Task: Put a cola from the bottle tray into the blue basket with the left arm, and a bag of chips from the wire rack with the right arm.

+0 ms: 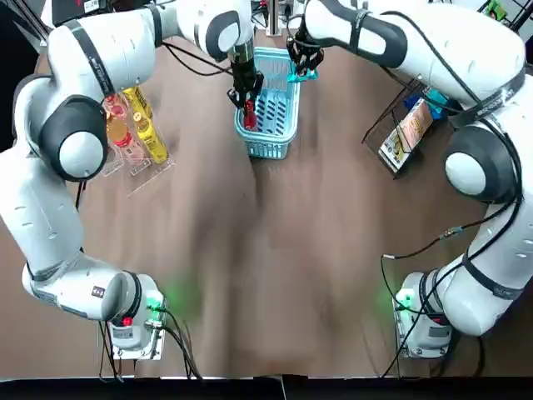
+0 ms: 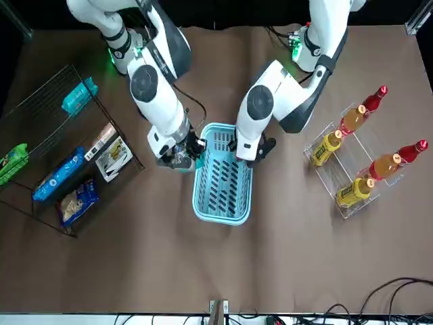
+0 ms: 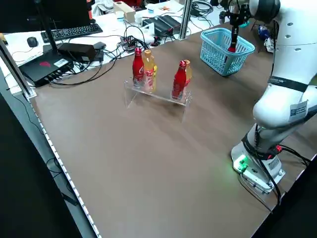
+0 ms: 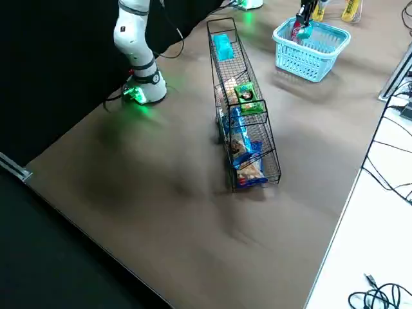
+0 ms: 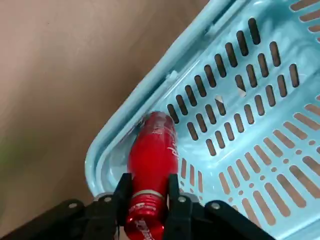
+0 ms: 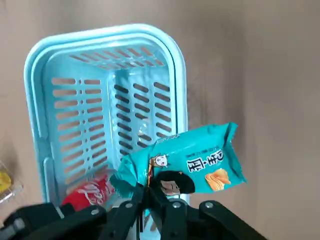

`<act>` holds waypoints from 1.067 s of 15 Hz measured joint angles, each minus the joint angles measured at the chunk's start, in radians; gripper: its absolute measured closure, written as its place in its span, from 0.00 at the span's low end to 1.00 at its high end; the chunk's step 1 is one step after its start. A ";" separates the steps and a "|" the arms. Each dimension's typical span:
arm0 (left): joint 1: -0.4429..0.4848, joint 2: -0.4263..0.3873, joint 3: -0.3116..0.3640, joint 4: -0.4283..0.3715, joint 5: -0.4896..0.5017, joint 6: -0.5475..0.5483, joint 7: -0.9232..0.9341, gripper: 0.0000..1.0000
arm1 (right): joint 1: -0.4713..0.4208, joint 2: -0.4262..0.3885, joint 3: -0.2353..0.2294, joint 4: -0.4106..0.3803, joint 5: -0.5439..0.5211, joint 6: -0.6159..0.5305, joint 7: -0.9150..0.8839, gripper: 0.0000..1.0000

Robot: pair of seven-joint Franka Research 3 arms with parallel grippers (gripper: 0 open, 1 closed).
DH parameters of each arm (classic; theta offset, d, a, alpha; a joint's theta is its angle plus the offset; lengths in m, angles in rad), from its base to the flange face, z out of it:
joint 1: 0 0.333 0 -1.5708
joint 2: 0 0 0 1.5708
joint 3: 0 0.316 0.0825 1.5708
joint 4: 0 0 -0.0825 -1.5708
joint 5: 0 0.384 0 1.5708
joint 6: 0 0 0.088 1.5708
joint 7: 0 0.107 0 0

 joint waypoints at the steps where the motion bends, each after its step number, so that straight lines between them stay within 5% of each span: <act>1: -0.004 0.008 0.004 0.000 0.000 0.005 0.000 0.67 | 0.003 0.012 0.000 0.000 0.000 0.022 0.009 0.94; 6: -0.016 0.031 0.016 0.002 0.000 0.039 -0.003 0.62 | 0.010 0.038 0.000 0.000 0.000 0.077 0.016 0.94; 13: -0.005 0.003 0.071 0.090 0.000 0.041 0.000 0.00 | 0.029 0.066 -0.001 0.001 0.000 0.142 0.018 0.94; 16: 0.030 -0.070 0.116 0.102 0.001 -0.019 0.086 0.00 | 0.053 0.107 -0.001 0.000 0.000 0.242 0.021 0.94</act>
